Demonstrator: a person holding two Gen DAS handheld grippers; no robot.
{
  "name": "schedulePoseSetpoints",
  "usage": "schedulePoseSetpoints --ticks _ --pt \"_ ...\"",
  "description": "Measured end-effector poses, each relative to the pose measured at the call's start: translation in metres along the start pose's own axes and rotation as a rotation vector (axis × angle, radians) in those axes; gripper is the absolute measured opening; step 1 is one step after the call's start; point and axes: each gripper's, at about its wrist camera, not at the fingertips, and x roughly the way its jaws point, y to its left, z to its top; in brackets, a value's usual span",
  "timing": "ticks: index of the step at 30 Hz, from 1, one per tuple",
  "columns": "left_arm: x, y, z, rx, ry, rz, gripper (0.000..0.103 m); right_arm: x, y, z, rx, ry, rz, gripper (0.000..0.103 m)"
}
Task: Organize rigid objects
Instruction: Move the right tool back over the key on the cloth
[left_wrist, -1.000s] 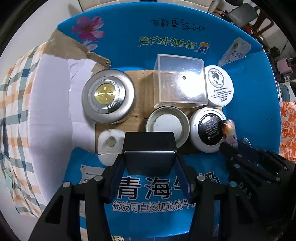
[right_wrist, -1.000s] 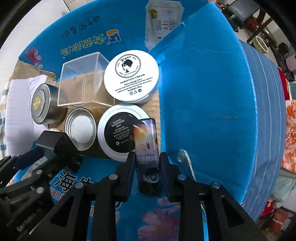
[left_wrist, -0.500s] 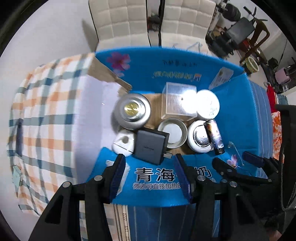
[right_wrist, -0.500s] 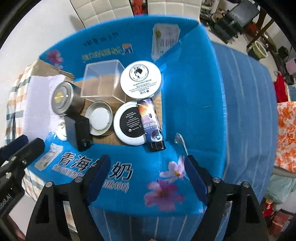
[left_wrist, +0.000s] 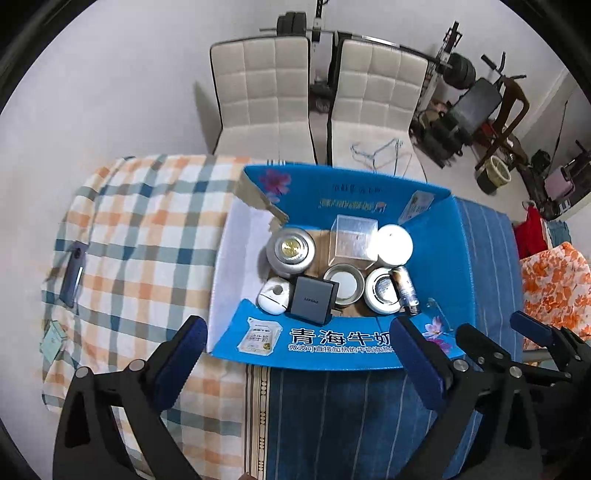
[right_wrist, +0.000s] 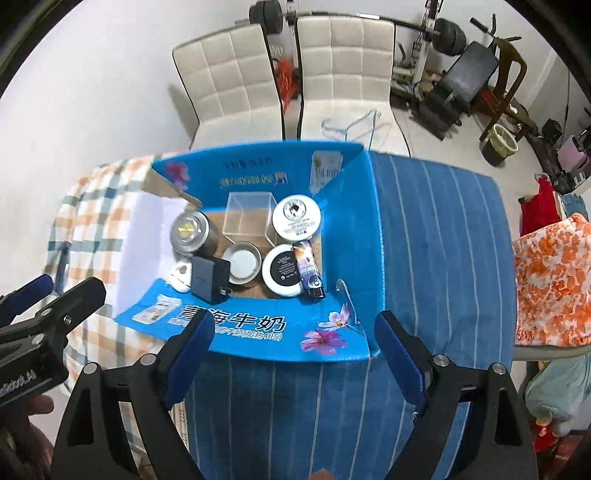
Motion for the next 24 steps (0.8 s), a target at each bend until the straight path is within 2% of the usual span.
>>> schedulePoseSetpoints --ticks 7,14,18,22,24 --pt "-0.040 -0.005 -0.012 0.006 -0.063 -0.006 0.101 -0.056 -0.003 -0.009 0.011 -0.087 0.015 0.091" --pt "-0.051 -0.016 -0.022 0.015 -0.092 -0.015 0.101 -0.073 -0.026 -0.021 0.074 -0.110 0.026 0.091" --pt "-0.021 -0.032 -0.030 0.021 -0.052 -0.011 0.101 -0.044 -0.079 -0.048 0.217 -0.046 -0.008 0.091" --pt "0.024 -0.056 -0.041 0.038 0.039 -0.030 0.101 0.021 -0.164 -0.100 0.467 0.125 -0.066 0.091" --pt "0.041 -0.071 -0.047 0.057 0.074 -0.040 0.101 0.052 -0.199 -0.129 0.598 0.209 -0.068 0.091"
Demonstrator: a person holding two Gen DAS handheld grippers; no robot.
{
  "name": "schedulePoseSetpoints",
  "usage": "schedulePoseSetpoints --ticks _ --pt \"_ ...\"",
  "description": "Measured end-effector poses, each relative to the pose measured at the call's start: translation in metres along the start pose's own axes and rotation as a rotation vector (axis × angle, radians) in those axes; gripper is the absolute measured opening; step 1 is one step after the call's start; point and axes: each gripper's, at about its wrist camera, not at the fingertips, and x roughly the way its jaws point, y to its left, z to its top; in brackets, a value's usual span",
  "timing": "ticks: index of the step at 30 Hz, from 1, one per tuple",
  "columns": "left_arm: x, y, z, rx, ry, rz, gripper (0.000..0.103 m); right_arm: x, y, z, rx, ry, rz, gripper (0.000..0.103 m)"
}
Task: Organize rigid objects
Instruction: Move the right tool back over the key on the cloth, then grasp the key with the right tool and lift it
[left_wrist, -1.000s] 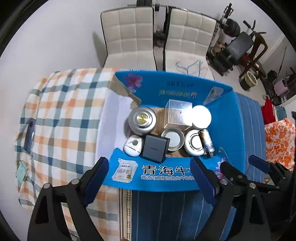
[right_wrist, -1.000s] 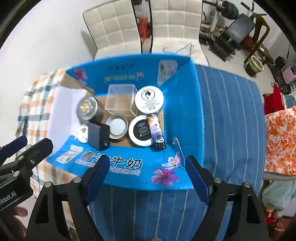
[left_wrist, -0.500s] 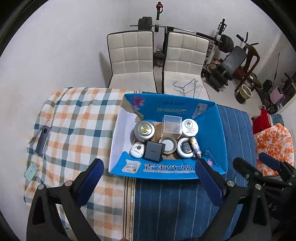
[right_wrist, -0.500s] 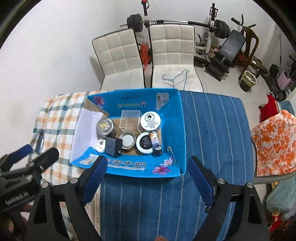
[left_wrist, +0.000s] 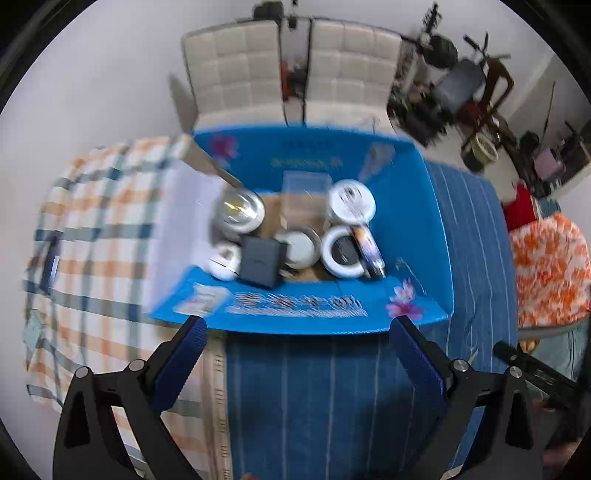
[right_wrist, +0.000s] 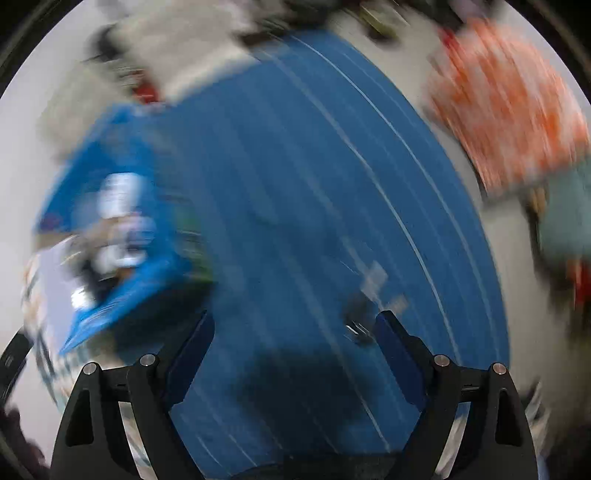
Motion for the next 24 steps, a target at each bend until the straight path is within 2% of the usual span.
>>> schedulePoseSetpoints --ticks 2,4,6,8,9,12,13,14,19,24 --pt "0.019 -0.015 -0.002 0.020 0.036 -0.007 0.101 0.042 -0.041 0.000 0.139 0.094 0.008 0.091" --pt "0.033 -0.029 -0.003 0.046 0.064 -0.012 0.101 0.072 -0.062 -0.002 0.216 0.147 0.024 0.091" --pt "0.046 -0.041 -0.004 0.077 0.082 0.007 0.101 0.096 -0.071 -0.004 0.267 0.179 0.027 0.089" --pt "0.057 -0.050 -0.004 0.106 0.100 0.025 0.101 0.112 -0.073 -0.005 0.292 0.197 0.018 0.079" --pt "0.060 -0.051 -0.005 0.110 0.108 0.030 0.101 0.120 -0.072 -0.004 0.299 0.199 -0.009 0.079" --pt "0.066 -0.054 -0.005 0.120 0.121 0.036 0.101 0.113 -0.064 -0.001 0.289 0.120 -0.096 0.062" --pt "0.067 -0.054 -0.005 0.123 0.123 0.038 0.101 0.112 -0.063 -0.001 0.286 0.117 -0.115 0.050" --pt "0.067 -0.053 -0.004 0.125 0.124 0.038 0.101 0.110 -0.062 -0.002 0.279 0.111 -0.121 0.031" --pt "0.066 -0.045 -0.005 0.110 0.129 0.021 0.101 0.102 -0.050 -0.005 0.178 0.111 -0.133 0.029" --pt "0.054 -0.035 -0.008 0.100 0.119 0.004 0.101 0.071 -0.034 -0.024 0.095 0.060 -0.124 0.027"
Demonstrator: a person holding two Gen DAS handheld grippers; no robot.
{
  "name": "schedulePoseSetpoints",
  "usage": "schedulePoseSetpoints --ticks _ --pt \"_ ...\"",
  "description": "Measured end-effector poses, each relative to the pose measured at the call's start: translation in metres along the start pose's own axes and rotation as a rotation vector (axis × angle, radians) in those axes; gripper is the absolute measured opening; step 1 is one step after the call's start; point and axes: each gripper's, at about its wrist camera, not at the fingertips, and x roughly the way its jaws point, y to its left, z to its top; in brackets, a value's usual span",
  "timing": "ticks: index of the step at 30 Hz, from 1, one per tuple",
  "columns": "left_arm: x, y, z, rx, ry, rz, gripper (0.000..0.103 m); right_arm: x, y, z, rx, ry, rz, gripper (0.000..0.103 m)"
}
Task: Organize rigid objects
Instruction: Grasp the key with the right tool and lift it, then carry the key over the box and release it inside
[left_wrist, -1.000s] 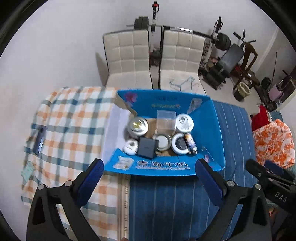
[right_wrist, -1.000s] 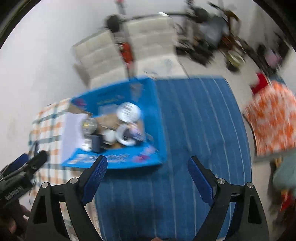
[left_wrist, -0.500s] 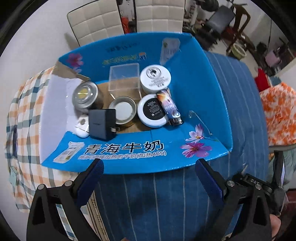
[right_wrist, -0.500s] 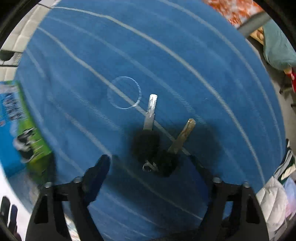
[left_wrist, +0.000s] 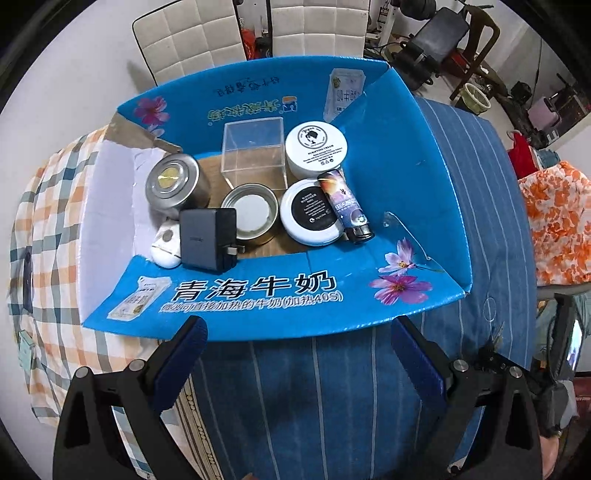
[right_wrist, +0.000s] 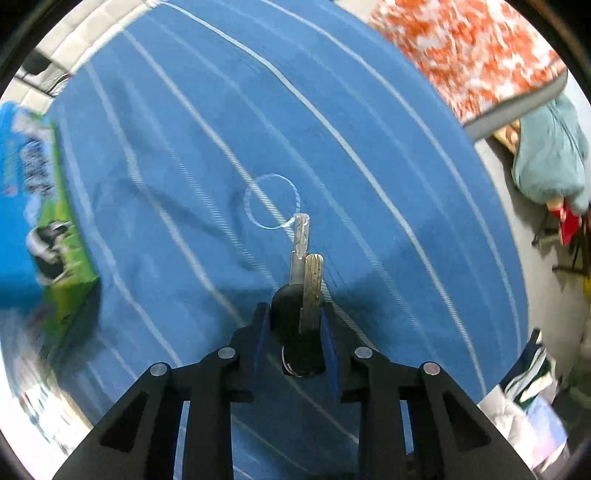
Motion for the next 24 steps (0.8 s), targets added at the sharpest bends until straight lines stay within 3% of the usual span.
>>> schedulePoseSetpoints --ticks 1,2,3,9,11,18,24 --pt "-0.003 0.002 -0.001 -0.006 -0.004 -0.006 0.101 -0.010 0.004 -0.003 -0.019 -0.003 0.029 0.025" --pt "-0.006 0.005 -0.002 -0.011 -0.008 -0.013 0.101 -0.016 0.010 -0.006 -0.035 -0.008 0.036 0.014" --pt "-0.008 0.006 -0.003 -0.012 -0.010 -0.016 0.101 -0.025 0.019 -0.008 -0.058 -0.018 0.045 0.010" --pt "-0.024 0.011 -0.005 0.009 -0.041 -0.012 0.101 -0.071 0.065 -0.035 -0.190 -0.063 0.141 0.010" --pt "-0.028 0.014 -0.004 0.005 -0.045 -0.019 0.101 -0.087 0.077 -0.038 -0.213 -0.071 0.191 0.002" --pt "-0.053 0.026 0.000 -0.023 -0.074 -0.057 0.101 -0.158 0.105 -0.034 -0.342 -0.192 0.297 0.002" --pt "-0.089 0.038 0.013 -0.048 -0.160 -0.077 0.101 -0.224 0.142 -0.034 -0.458 -0.287 0.400 0.002"
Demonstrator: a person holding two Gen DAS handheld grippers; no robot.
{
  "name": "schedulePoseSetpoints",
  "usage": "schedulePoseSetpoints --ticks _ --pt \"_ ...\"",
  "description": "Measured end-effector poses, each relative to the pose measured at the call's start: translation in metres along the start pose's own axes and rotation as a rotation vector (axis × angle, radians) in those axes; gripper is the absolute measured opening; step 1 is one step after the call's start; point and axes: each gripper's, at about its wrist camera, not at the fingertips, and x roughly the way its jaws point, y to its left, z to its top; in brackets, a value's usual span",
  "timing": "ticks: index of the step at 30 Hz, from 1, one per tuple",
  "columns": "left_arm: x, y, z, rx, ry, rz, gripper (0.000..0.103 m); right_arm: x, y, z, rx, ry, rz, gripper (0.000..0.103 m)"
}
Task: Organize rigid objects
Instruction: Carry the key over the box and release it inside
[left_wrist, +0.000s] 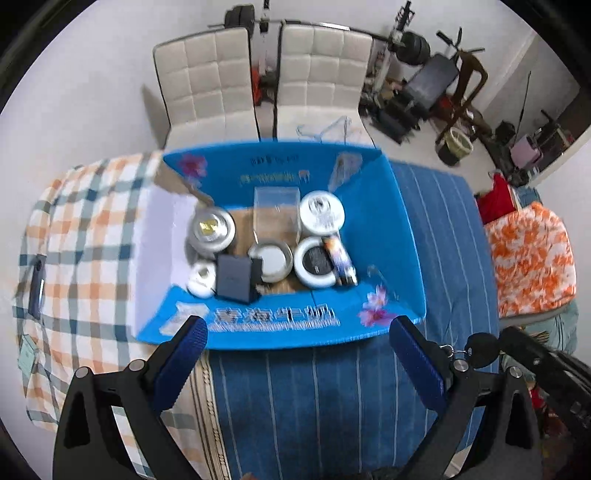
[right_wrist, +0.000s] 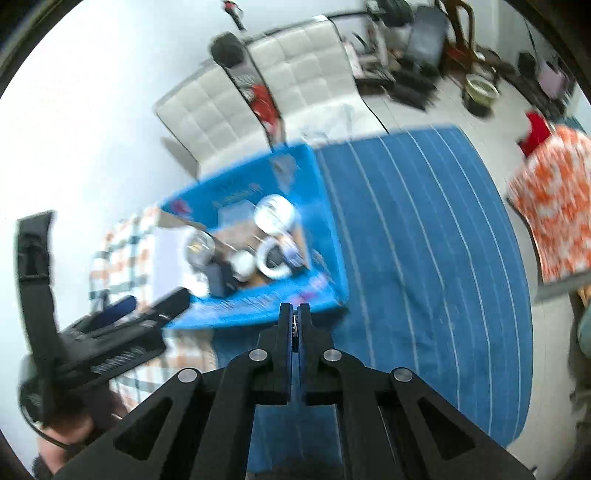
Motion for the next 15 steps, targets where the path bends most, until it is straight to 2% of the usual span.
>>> schedulePoseSetpoints --ticks 3,8,11,15 --pt "-0.009 0.008 0.011 -0.016 -0.032 0.007 0.101 -0.007 0.028 0.017 -0.063 -0.036 0.028 0.002" --pt "-0.012 0.027 0.023 -0.046 -0.070 0.058 0.101 0.011 0.052 0.033 -0.109 -0.056 0.035 0.002" --pt "0.000 0.041 0.026 -0.065 -0.065 0.100 0.101 0.046 0.060 0.038 -0.131 -0.030 0.025 0.002" --pt "0.027 0.059 0.024 -0.081 -0.032 0.148 0.101 0.117 0.060 0.035 -0.143 0.057 -0.017 0.002"
